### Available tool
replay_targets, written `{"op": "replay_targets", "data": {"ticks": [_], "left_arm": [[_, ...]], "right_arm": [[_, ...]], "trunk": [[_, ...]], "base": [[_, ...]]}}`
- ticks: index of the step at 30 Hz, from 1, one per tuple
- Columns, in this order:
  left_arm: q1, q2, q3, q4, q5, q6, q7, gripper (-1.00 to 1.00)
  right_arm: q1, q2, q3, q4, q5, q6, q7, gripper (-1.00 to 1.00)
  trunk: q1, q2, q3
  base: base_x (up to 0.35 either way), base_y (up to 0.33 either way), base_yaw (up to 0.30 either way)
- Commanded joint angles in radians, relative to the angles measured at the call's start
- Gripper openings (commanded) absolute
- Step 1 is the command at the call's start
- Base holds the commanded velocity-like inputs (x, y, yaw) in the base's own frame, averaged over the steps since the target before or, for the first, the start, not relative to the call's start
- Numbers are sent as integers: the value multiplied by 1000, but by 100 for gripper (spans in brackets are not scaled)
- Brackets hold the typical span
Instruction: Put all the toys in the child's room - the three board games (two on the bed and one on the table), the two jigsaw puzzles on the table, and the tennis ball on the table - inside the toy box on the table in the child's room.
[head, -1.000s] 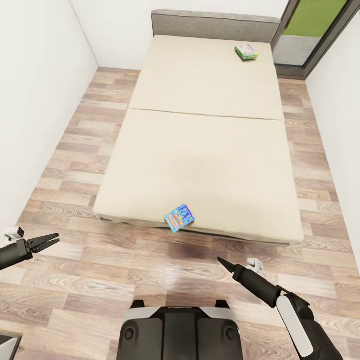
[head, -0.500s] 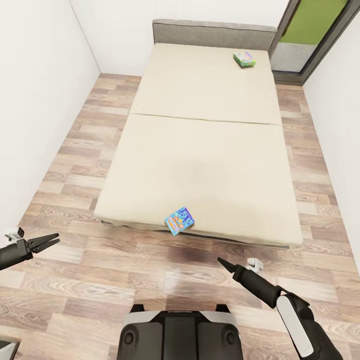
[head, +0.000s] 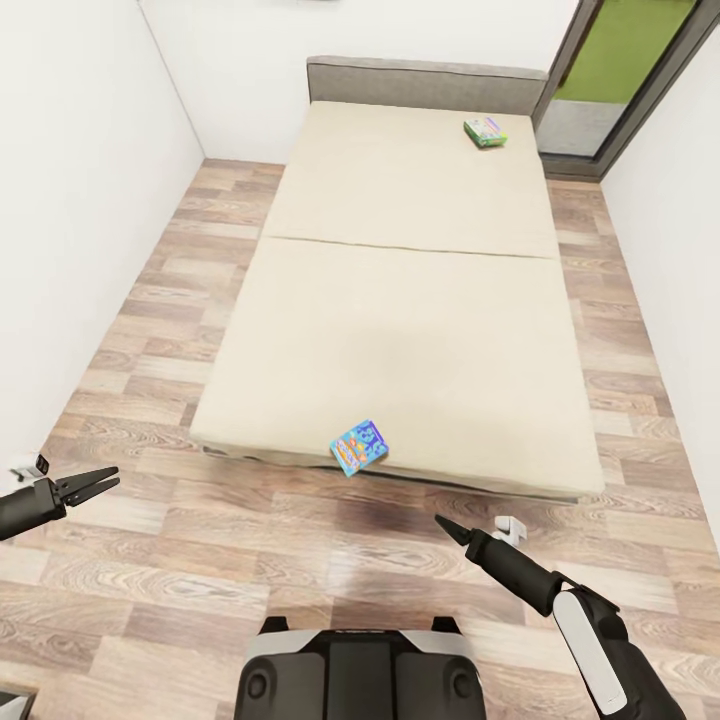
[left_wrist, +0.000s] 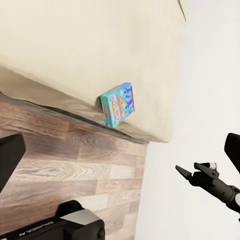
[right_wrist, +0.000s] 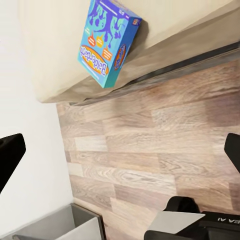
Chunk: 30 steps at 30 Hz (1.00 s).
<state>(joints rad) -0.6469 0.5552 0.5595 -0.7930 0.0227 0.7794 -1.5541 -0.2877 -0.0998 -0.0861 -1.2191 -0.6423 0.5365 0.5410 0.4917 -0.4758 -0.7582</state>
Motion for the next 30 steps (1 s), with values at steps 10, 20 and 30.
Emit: {"op": "replay_targets", "data": {"ticks": [10,20,30], "left_arm": [[0,-1,0,0,-1,11,-4,100],[0,-1,0,0,-1,11,-4,100],[0,-1,0,0,-1,11,-4,100]], "right_arm": [[-1,0,-1,0,-7,8,1,100],[0,-1,1,0,-5,-26,3,100],[0,-1,3,0,-5,-35,4,100]], "trunk": [[1,-1,15],[1,-1,32],[1,-1,48]], "base": [[0,0,0],[0,0,0],[0,0,0]]}}
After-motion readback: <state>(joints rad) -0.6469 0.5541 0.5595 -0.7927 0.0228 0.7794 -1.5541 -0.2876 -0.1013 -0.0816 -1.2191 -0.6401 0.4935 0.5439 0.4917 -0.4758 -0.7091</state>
